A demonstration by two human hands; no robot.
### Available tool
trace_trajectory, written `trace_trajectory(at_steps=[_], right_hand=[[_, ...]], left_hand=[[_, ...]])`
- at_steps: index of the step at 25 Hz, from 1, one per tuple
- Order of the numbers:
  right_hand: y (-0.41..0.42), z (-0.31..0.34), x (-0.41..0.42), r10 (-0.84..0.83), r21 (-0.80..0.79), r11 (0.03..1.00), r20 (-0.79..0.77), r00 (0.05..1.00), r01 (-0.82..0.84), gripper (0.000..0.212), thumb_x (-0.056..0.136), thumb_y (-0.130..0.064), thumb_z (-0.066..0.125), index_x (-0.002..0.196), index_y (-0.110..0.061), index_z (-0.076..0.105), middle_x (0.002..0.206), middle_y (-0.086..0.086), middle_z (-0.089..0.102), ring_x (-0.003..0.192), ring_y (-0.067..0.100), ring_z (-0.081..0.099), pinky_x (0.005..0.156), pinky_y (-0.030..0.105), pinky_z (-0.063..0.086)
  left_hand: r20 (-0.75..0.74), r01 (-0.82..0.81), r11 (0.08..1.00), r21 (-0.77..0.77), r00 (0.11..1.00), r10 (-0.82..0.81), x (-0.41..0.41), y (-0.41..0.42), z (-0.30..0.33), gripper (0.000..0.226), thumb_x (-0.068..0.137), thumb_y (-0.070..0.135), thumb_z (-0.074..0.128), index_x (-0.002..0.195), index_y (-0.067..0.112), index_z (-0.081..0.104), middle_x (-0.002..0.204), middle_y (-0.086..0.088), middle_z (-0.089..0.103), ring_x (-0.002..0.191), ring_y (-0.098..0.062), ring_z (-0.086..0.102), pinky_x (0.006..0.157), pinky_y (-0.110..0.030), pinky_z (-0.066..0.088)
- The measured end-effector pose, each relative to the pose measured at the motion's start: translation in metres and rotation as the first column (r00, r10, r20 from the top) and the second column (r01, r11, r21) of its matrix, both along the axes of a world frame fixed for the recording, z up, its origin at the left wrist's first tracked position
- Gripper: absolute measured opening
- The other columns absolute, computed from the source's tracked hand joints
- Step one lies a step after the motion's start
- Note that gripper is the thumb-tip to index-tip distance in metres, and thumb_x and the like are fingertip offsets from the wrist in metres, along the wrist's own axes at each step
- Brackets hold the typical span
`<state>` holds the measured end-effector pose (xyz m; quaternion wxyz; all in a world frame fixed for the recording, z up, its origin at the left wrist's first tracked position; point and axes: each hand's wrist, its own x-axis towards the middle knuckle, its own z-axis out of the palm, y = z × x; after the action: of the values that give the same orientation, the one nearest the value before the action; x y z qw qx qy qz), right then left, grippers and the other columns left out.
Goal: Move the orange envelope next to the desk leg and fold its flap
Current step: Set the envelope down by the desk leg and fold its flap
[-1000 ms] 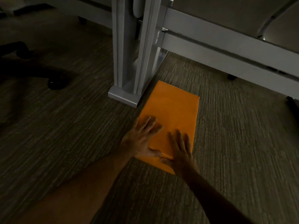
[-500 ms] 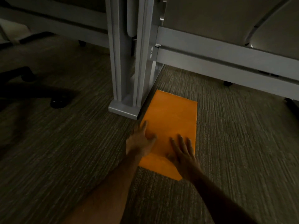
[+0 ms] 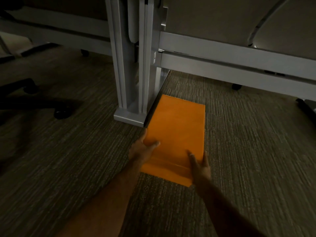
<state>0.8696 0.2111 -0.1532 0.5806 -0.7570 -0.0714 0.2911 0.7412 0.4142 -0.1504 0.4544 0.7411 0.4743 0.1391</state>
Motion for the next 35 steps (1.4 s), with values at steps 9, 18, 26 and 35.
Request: trace_trajectory(at_steps=[9, 18, 26, 35], right_hand=[[-0.025, -0.003, -0.01, 0.119, -0.08, 0.986, -0.273, 0.955, -0.146, 0.098, 0.061, -0.082, 0.07, 0.145, -0.05, 0.031, 0.147, 0.015, 0.048, 0.115, 0.044, 0.059, 0.08, 0.067, 0.055], [-0.005, 0.008, -0.007, 0.011, 0.068, 0.998, -0.18, 0.984, 0.001, 0.075, 0.075, -0.047, 0.079, 0.134, -0.056, 0.034, 0.127, -0.005, 0.053, 0.1, 0.024, 0.061, 0.065, 0.048, 0.06], [0.043, 0.011, -0.022, 0.094, 0.011, 0.996, -0.187, 0.978, -0.094, 0.085, 0.091, -0.037, 0.067, 0.154, -0.047, 0.011, 0.154, 0.008, 0.037, 0.123, 0.039, 0.052, 0.081, 0.057, 0.059], [0.065, 0.015, 0.011, 0.101, -0.01, 0.995, -0.158, 0.982, -0.103, 0.083, 0.091, -0.04, 0.066, 0.154, -0.045, 0.012, 0.154, 0.008, 0.038, 0.126, 0.04, 0.049, 0.091, 0.064, 0.051]], left_hand=[[0.003, 0.2, 0.958, -0.207, 0.979, -0.204, -0.014, 0.016, 0.012, 0.109, 0.068, 0.066, 0.077, 0.139, 0.072, -0.006, 0.164, -0.001, 0.019, 0.134, -0.039, 0.043, 0.052, -0.039, 0.058], [0.138, 0.151, 0.963, -0.224, 0.983, -0.122, -0.014, 0.013, 0.006, 0.098, 0.082, 0.049, 0.074, 0.148, 0.061, 0.003, 0.163, -0.003, 0.026, 0.135, -0.032, 0.043, 0.059, -0.027, 0.043], [0.101, 0.112, 0.965, -0.237, 0.991, -0.09, -0.042, 0.054, 0.013, 0.094, 0.086, 0.05, 0.07, 0.151, 0.056, 0.002, 0.16, -0.005, 0.031, 0.136, -0.034, 0.043, 0.088, -0.047, 0.052], [0.101, 0.073, 0.969, -0.234, 0.994, -0.051, -0.008, 0.074, 0.008, 0.093, 0.084, 0.055, 0.07, 0.149, 0.06, 0.004, 0.159, -0.002, 0.033, 0.131, -0.033, 0.047, 0.06, -0.03, 0.05]])
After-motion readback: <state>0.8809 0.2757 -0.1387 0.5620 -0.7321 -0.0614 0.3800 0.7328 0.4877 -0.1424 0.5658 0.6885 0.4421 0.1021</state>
